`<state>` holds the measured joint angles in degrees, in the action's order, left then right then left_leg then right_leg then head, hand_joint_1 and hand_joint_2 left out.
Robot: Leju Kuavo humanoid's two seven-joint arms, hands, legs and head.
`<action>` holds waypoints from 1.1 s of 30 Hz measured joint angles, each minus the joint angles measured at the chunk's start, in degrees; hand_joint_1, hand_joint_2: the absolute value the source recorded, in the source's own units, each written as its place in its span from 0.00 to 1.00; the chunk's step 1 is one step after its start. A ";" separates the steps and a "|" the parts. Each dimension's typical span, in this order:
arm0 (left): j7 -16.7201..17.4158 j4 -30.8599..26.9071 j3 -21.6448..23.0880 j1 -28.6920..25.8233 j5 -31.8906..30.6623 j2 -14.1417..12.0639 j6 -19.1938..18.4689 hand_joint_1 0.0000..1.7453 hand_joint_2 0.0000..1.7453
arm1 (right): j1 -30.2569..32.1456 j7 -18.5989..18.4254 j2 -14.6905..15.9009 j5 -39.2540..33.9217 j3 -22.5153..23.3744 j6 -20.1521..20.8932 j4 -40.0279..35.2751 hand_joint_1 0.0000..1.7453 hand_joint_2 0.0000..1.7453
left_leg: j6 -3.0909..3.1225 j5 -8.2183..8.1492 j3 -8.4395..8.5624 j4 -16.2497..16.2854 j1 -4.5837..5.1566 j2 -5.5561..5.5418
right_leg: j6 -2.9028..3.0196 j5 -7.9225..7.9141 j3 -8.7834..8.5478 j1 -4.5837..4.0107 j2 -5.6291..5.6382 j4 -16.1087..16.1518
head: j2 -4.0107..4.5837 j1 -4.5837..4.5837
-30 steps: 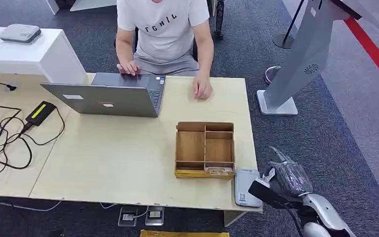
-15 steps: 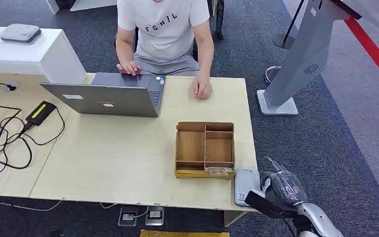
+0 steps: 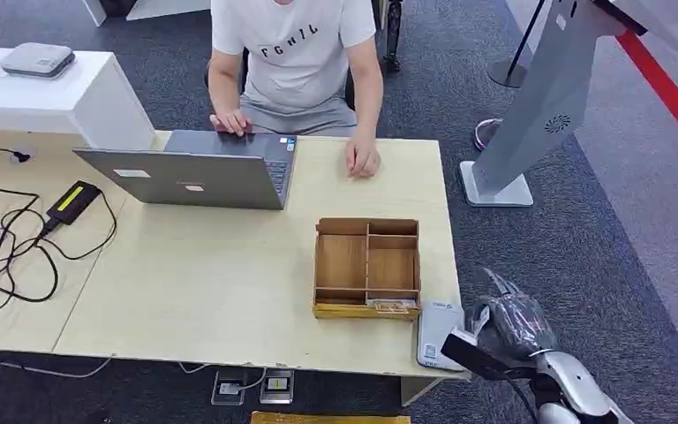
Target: Pass the card to the sensor for recognition and then transmit it.
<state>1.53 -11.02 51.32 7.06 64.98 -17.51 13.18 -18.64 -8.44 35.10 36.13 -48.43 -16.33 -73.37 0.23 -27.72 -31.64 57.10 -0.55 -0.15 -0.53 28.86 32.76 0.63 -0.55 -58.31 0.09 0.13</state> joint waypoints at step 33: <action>1.29 0.00 -0.04 0.00 0.61 -0.66 0.17 0.00 0.00 | -0.40 -4.09 5.88 0.13 2.47 2.25 -14.41 1.00 1.00 | 0.00 -0.01 -0.01 -0.01 0.02 0.00 | 0.00 0.00 0.01 0.02 -0.01 0.00 | 0.00 0.02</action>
<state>2.82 -11.02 51.28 7.06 65.59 -18.16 13.35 -19.04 -12.52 40.98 36.26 -45.97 -14.08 -87.78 0.23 -27.72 -31.64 57.09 -0.53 -0.15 -0.52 28.87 32.77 0.65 -0.56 -58.31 0.09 0.15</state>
